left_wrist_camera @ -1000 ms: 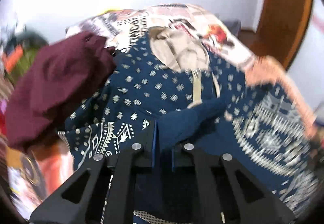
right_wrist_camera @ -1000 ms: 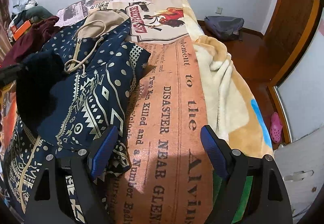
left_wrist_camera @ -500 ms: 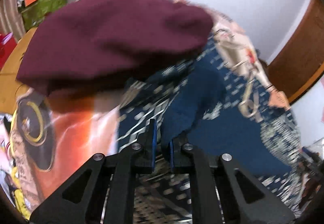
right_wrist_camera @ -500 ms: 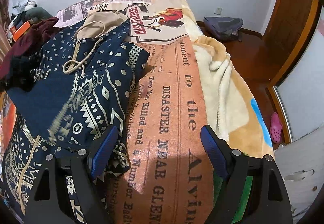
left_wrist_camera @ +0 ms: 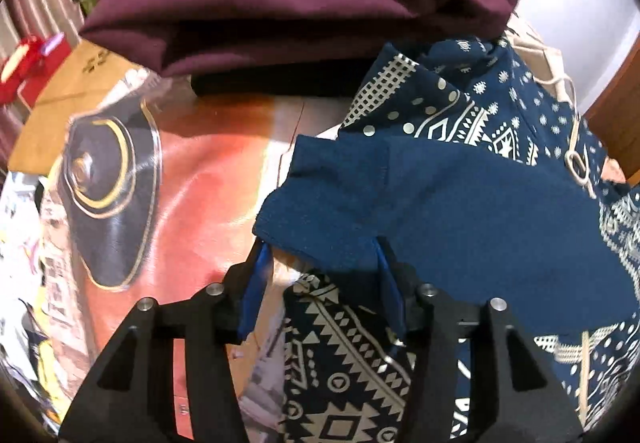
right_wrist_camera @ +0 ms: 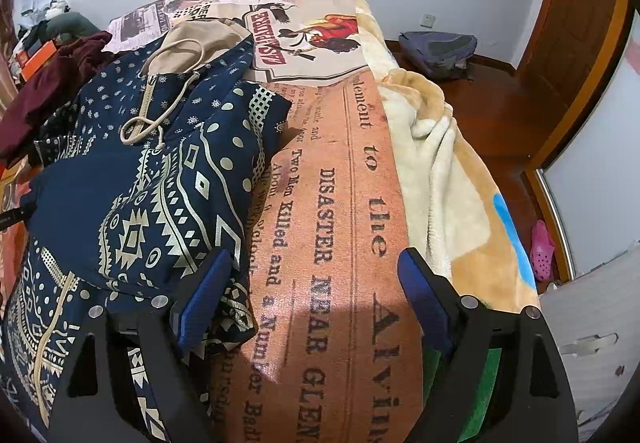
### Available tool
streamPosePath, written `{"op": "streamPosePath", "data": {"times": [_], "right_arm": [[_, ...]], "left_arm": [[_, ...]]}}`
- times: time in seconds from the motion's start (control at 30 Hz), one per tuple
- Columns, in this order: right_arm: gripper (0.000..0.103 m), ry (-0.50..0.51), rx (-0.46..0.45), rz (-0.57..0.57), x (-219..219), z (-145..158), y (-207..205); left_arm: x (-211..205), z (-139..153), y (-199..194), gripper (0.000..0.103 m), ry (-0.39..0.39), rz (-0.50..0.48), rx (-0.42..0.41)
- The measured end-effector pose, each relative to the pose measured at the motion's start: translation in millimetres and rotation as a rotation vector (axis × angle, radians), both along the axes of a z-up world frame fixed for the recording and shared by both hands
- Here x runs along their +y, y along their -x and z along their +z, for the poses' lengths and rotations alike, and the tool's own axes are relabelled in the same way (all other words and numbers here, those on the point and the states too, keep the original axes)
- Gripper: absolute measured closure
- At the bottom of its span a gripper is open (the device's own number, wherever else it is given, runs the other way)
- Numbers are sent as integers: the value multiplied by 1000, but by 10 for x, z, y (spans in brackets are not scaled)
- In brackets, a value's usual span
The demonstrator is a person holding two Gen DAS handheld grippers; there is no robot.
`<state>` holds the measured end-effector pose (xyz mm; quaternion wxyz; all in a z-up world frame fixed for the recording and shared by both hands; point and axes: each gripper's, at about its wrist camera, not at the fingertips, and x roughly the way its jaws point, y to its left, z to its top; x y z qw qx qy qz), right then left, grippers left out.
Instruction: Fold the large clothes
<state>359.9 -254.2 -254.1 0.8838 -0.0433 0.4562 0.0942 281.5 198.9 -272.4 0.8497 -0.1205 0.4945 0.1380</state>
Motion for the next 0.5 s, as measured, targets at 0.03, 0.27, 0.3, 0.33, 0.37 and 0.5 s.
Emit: {"op": "streamPosePath", "data": {"times": [0.03, 0.27, 0.3, 0.33, 0.37, 0.5], "right_arm": [[20, -1, 2, -1, -1, 1, 3], [20, -7, -24, -7, 19, 193, -18], [20, -11, -37, 1, 36, 249, -13], [20, -15, -52, 9, 56, 304, -10], [20, -17, -67, 16, 77, 358, -10], [20, -37, -143, 55, 211, 640, -36]], "left_arm": [[-26, 24, 10, 51, -19, -12, 6], [-282, 459, 118, 51, -125, -93, -41], [-333, 559, 138, 51, -133, -107, -61], [-382, 645, 148, 51, -140, -118, -77], [-436, 750, 147, 51, -149, -133, -98], [-569, 1162, 12, 51, -188, -183, -174]]}}
